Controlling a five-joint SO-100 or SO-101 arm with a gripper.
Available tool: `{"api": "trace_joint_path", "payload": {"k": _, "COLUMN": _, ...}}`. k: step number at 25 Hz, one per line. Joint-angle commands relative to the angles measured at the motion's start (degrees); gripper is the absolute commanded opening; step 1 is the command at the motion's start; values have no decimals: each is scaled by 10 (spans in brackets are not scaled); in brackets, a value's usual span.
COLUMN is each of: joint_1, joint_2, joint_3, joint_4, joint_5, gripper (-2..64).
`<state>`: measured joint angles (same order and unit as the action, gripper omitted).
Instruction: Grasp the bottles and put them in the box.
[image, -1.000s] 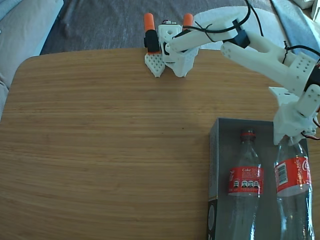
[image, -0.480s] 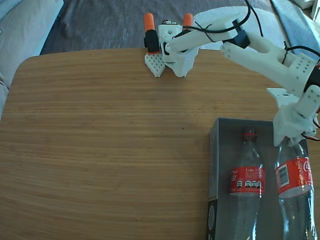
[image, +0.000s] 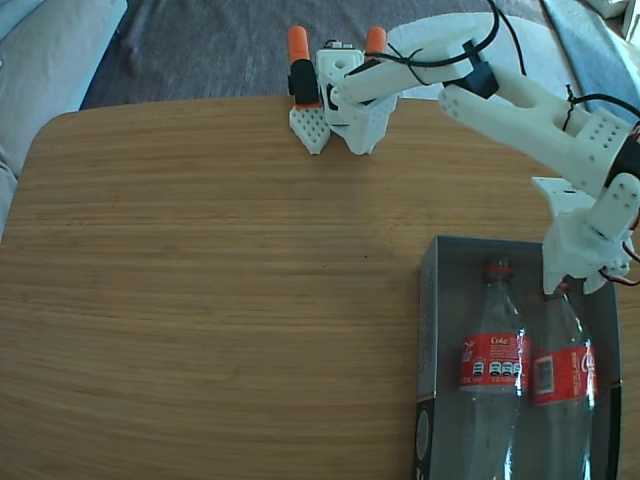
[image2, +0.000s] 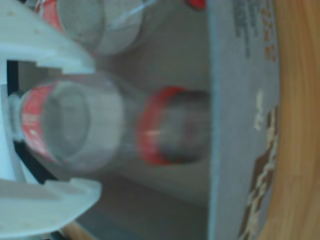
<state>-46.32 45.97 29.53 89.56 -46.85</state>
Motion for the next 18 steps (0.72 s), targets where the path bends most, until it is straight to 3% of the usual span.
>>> {"api": "trace_joint_path", "payload": {"k": 1, "joint_1": 5, "joint_2": 24, "joint_3": -28, "joint_4": -2, "joint_5": 4, "gripper": 240}}
{"api": "trace_joint_path", "payload": {"k": 3, "joint_1": 17, "joint_2": 25, "joint_3": -32, "joint_4": -2, "joint_5": 24, "gripper": 237}}
{"api": "trace_joint_path", "payload": {"k": 9, "joint_1": 99, "joint_2": 64, "joint_3": -41, "joint_4": 15, "joint_5": 172, "gripper": 235}}
{"api": "trace_joint_path", "payload": {"k": 13, "joint_1": 154, "joint_2": 108, "joint_3": -40, "joint_4": 49, "joint_5": 191, "gripper": 234}}
{"api": "trace_joint_path", "payload": {"k": 18, "joint_1": 213, "joint_2": 166, "joint_3": -32, "joint_4": 87, "joint_5": 209, "gripper": 96}}
